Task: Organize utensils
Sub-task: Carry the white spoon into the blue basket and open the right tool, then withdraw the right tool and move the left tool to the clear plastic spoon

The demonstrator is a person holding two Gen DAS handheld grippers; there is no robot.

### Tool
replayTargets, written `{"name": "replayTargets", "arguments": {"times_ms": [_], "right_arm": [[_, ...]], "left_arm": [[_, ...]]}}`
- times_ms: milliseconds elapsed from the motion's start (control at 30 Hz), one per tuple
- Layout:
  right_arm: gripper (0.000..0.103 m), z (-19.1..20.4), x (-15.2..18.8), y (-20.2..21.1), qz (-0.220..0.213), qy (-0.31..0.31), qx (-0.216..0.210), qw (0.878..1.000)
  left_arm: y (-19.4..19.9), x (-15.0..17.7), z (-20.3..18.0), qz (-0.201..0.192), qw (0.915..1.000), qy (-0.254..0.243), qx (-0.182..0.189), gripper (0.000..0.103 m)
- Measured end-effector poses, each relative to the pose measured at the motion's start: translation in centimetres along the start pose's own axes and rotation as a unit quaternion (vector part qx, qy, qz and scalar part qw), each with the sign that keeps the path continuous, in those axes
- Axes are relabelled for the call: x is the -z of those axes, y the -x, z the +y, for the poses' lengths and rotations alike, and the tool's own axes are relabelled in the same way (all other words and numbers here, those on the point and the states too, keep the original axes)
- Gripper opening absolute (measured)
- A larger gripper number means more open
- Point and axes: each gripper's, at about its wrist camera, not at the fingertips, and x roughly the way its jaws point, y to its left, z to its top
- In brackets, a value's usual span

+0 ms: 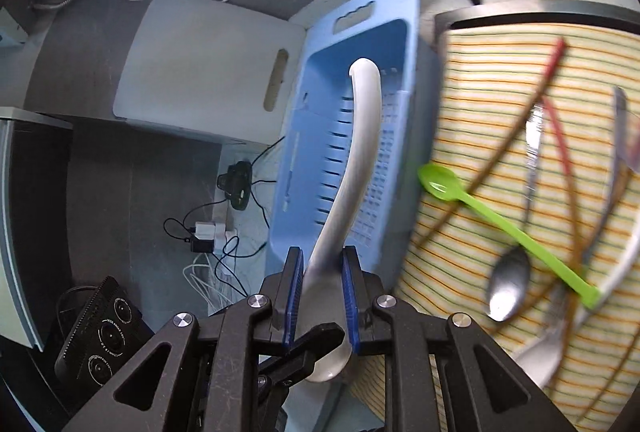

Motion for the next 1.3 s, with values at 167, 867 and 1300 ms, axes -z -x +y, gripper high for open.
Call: {"name": "replayTargets", "arguments": {"times_ms": [167, 867, 1300], "right_arm": [[0.018, 1.5, -1.8, -4.4, 0.01, 0.001, 0.013, 1.0], [0.02, 2.4, -5.2, -11.8, 0.026, 0.018, 0.116, 0.993], [0.02, 2.8, -4.8, -10.3, 0.01, 0.037, 0.132, 0.991]], "left_arm": [[-1.2, -0.3, 4.2, 0.02, 0.9997, 0.016, 0.001, 0.022], [-6.7, -0.6, 9.0, 0.083, 0.9952, 0.05, 0.016, 0.022], [-6.1, -0.9, 9.0, 0.073, 0.9958, 0.055, 0.001, 0.02]]}}
